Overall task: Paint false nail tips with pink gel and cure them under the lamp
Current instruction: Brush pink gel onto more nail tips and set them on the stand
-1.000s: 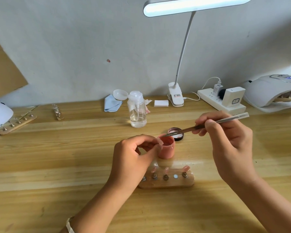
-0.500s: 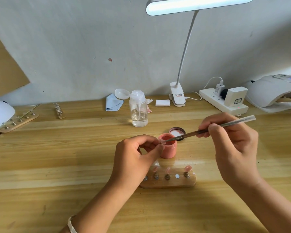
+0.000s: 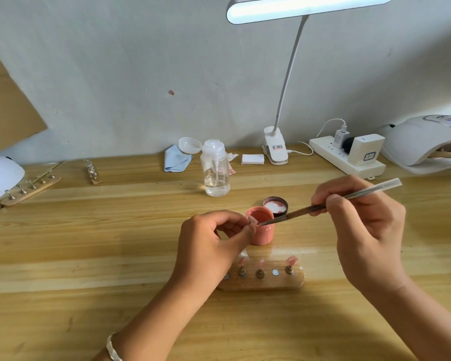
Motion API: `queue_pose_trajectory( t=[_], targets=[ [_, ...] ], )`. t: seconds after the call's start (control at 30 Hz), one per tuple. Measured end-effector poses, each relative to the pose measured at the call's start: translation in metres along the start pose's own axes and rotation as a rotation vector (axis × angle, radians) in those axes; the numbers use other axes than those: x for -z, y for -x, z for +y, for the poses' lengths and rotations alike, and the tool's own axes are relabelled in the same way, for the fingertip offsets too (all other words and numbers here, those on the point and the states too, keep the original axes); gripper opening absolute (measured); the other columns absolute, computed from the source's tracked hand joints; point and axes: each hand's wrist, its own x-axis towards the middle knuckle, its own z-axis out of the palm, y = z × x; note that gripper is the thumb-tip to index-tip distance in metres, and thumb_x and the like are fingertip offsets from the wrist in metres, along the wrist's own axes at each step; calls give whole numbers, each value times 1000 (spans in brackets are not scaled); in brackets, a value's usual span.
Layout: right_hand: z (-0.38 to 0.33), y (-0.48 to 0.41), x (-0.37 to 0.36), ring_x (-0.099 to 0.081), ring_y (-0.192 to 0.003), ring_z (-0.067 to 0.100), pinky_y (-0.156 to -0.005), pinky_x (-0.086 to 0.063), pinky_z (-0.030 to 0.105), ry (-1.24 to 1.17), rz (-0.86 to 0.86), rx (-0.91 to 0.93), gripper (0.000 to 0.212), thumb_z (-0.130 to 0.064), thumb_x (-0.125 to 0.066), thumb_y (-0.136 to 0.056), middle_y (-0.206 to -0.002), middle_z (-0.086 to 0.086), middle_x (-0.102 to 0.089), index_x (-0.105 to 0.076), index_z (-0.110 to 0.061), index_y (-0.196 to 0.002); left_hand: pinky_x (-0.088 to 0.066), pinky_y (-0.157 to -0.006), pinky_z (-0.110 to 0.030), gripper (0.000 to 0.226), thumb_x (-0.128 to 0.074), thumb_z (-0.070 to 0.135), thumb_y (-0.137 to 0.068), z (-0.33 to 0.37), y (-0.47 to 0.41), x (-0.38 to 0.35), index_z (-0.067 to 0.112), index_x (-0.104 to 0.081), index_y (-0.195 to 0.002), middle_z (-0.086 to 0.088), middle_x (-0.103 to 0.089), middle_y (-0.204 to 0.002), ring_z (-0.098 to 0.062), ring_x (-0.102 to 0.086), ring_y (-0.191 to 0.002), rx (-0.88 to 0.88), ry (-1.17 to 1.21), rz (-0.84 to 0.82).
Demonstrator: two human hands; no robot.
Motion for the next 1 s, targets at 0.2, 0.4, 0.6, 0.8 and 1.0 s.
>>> queue_pose_trajectory(
  t=[0.2, 0.4, 0.6, 0.8, 1.0],
  targets=[
    [-1, 1, -3, -65, -74, 5, -71, -48, 15, -2, -24, 13, 20, -13, -50, -91, -80, -11, -67, -64, -21, -79, -39, -54, -11, 13, -84, 14, -74, -1, 0, 0, 25, -77, -72, 10, -73, -68, -7, -65, -63, 1, -26, 1],
    [-3, 1, 0, -61, -69, 8, -69, -46, 16, 10, -42, 20, 19, -12, -48, -86, -73, -11, -62, -64, -12, -76, -37, -55, -7, 11, -83, 16, -73, 1, 0, 0, 25, -77, -72, 12, -72, -66, 1, -61, -60, -10, -39, 6],
    [-4, 1, -2, -66, -73, 8, -71, -48, 17, 6, -28, 19, 19, -14, -50, -92, -80, -11, -67, -64, -18, -80, -37, -55, -9, 11, -83, 15, -75, 1, 0, 0, 25, -78, -73, 12, -73, -68, -2, -64, -63, -12, -48, 9],
    [-4, 1, -1, -64, -69, 9, -69, -48, 18, 4, -38, 29, 19, -13, -49, -88, -75, -13, -63, -64, -13, -77, -38, -57, -8, 12, -82, 16, -77, 2, 1, 0, 27, -78, -77, 14, -74, -71, -3, -67, -67, -42, -41, 12],
    [-6, 0, -3, -67, -73, 9, -71, -49, 18, -3, -8, 29, 20, -15, -51, -93, -81, -16, -67, -64, -23, -81, -38, -57, -7, 18, -82, 10, -77, 3, 0, 0, 28, -77, -77, 15, -74, -71, -1, -67, -66, -36, -34, 14]
  ],
)
